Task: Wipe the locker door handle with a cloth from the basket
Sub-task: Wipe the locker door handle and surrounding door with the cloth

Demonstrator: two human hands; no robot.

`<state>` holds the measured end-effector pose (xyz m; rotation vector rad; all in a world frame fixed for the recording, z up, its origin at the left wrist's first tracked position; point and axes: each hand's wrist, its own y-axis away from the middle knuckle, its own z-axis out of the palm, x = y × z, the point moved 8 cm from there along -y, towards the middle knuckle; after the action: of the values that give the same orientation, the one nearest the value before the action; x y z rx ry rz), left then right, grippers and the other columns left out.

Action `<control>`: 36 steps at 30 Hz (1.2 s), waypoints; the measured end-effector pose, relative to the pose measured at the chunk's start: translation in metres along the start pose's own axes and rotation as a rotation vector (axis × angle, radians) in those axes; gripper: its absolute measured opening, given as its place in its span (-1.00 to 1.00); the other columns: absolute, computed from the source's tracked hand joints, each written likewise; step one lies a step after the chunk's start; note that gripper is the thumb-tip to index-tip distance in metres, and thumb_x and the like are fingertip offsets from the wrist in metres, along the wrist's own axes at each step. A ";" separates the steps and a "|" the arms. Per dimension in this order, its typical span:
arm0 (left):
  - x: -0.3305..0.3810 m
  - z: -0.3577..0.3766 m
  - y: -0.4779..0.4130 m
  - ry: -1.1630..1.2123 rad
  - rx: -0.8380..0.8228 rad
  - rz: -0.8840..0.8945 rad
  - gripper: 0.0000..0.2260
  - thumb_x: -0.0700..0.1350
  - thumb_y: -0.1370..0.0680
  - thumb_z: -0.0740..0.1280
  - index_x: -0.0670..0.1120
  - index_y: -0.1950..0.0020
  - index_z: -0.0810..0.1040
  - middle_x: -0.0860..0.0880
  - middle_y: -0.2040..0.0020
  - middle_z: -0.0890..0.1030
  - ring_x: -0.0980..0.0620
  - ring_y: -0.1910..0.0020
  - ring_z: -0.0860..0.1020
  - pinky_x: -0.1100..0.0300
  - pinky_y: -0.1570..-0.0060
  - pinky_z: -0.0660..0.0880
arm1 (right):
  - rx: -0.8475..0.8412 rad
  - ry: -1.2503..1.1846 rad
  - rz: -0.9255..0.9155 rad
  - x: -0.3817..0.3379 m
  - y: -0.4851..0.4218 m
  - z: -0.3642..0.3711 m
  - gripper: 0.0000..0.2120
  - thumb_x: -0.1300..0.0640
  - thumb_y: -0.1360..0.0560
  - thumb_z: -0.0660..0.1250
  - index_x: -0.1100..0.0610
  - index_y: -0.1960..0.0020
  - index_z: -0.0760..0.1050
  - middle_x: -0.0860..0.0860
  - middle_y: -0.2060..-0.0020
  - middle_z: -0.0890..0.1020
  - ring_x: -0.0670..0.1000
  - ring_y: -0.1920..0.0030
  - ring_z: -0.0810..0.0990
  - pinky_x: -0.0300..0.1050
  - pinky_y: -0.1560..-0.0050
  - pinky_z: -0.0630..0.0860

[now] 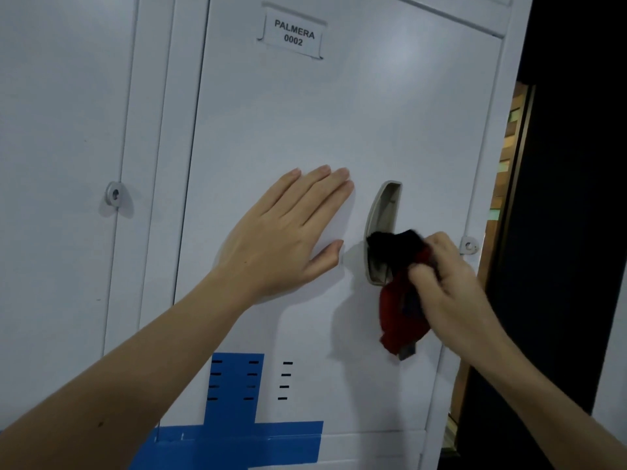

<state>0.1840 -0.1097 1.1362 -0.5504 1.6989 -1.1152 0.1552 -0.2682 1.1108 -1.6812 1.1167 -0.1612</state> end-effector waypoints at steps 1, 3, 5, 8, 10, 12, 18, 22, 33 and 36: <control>0.000 0.000 0.000 0.002 -0.003 -0.003 -0.47 0.06 -0.57 0.14 -0.22 -0.45 0.30 -0.15 -0.43 0.34 -0.09 -0.41 0.30 0.01 -0.42 0.17 | 0.106 -0.137 0.060 0.007 0.001 -0.010 -0.82 0.22 -0.57 0.13 0.14 0.20 0.38 0.03 0.28 0.40 -0.17 0.36 0.40 -0.39 0.38 0.36; -0.001 0.001 -0.001 0.003 -0.006 -0.003 -0.47 0.06 -0.57 0.14 -0.22 -0.45 0.30 -0.15 -0.43 0.34 -0.09 -0.41 0.30 0.02 -0.43 0.15 | 0.277 -0.271 0.097 0.013 0.004 -0.024 -0.81 0.20 -0.54 0.16 0.15 0.26 0.35 0.04 0.35 0.38 -0.17 0.41 0.39 -0.40 0.43 0.33; 0.000 0.000 -0.001 0.002 -0.005 -0.004 -0.47 0.06 -0.56 0.15 -0.22 -0.45 0.30 -0.15 -0.43 0.34 -0.09 -0.41 0.30 0.02 -0.42 0.14 | 0.304 -0.266 0.081 0.010 0.002 -0.024 -0.84 0.10 -0.46 0.17 0.16 0.24 0.37 0.11 0.28 0.39 -0.12 0.32 0.41 -0.37 0.36 0.36; -0.001 0.000 -0.001 0.001 0.001 -0.009 -0.47 0.05 -0.56 0.15 -0.22 -0.45 0.30 -0.14 -0.43 0.35 -0.09 -0.41 0.30 0.02 -0.43 0.16 | 0.253 -0.165 -0.002 -0.009 -0.002 -0.015 -0.82 0.17 -0.55 0.24 0.06 0.23 0.39 0.02 0.21 0.39 -0.23 0.23 0.43 -0.45 0.26 0.39; 0.000 0.000 -0.001 0.001 0.008 -0.008 -0.47 0.05 -0.56 0.16 -0.21 -0.44 0.31 -0.14 -0.43 0.34 -0.08 -0.41 0.30 0.02 -0.42 0.17 | 0.219 -0.042 -0.068 -0.020 -0.004 -0.002 -0.80 0.21 -0.56 0.23 -0.02 0.19 0.40 -0.06 0.18 0.34 -0.28 0.18 0.41 -0.48 0.18 0.38; 0.000 0.000 0.000 0.006 0.013 -0.007 -0.47 0.06 -0.56 0.17 -0.21 -0.44 0.31 -0.14 -0.43 0.34 -0.08 -0.41 0.31 0.01 -0.42 0.18 | 0.220 0.145 -0.126 -0.026 -0.003 0.013 -0.91 0.19 -0.58 0.22 0.08 -0.02 0.49 -0.04 0.13 0.33 -0.16 0.12 0.42 -0.35 0.08 0.43; 0.000 -0.001 -0.001 -0.003 0.015 -0.002 -0.48 0.05 -0.57 0.13 -0.23 -0.44 0.31 -0.15 -0.42 0.35 -0.09 -0.40 0.31 0.01 -0.41 0.18 | 0.164 0.414 -0.230 -0.023 0.010 0.027 -0.82 0.18 -0.51 0.20 0.27 0.03 0.51 0.08 0.17 0.38 0.07 0.26 0.45 0.07 0.28 0.52; 0.001 0.000 -0.001 0.002 0.018 -0.007 -0.48 0.05 -0.56 0.19 -0.22 -0.44 0.32 -0.15 -0.42 0.36 -0.09 -0.40 0.31 0.01 -0.41 0.20 | 0.238 0.238 -0.216 -0.032 -0.012 0.018 -0.88 0.28 -0.56 0.22 0.20 0.16 0.42 0.02 0.19 0.32 0.01 0.27 0.39 -0.07 0.21 0.40; 0.002 -0.002 -0.001 0.036 -0.012 -0.018 -0.49 0.06 -0.58 0.13 -0.21 -0.44 0.31 -0.15 -0.41 0.37 -0.08 -0.40 0.31 0.00 -0.42 0.18 | 0.319 0.267 -0.287 -0.026 -0.010 0.019 -0.80 0.17 -0.51 0.11 0.24 0.20 0.44 0.00 0.21 0.31 0.02 0.32 0.39 -0.05 0.30 0.40; 0.002 -0.009 -0.001 0.130 0.034 -0.014 -0.56 0.07 -0.58 0.14 -0.13 -0.38 0.35 -0.12 -0.32 0.47 -0.05 -0.36 0.35 0.01 -0.42 0.14 | 0.197 0.110 -0.185 -0.020 -0.002 0.028 -0.81 0.09 -0.58 0.18 0.10 0.19 0.39 -0.06 0.19 0.30 -0.06 0.24 0.40 -0.21 0.18 0.39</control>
<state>0.1752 -0.1077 1.1368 -0.4776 1.7868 -1.2097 0.1618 -0.2349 1.1084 -1.6113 0.9895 -0.4720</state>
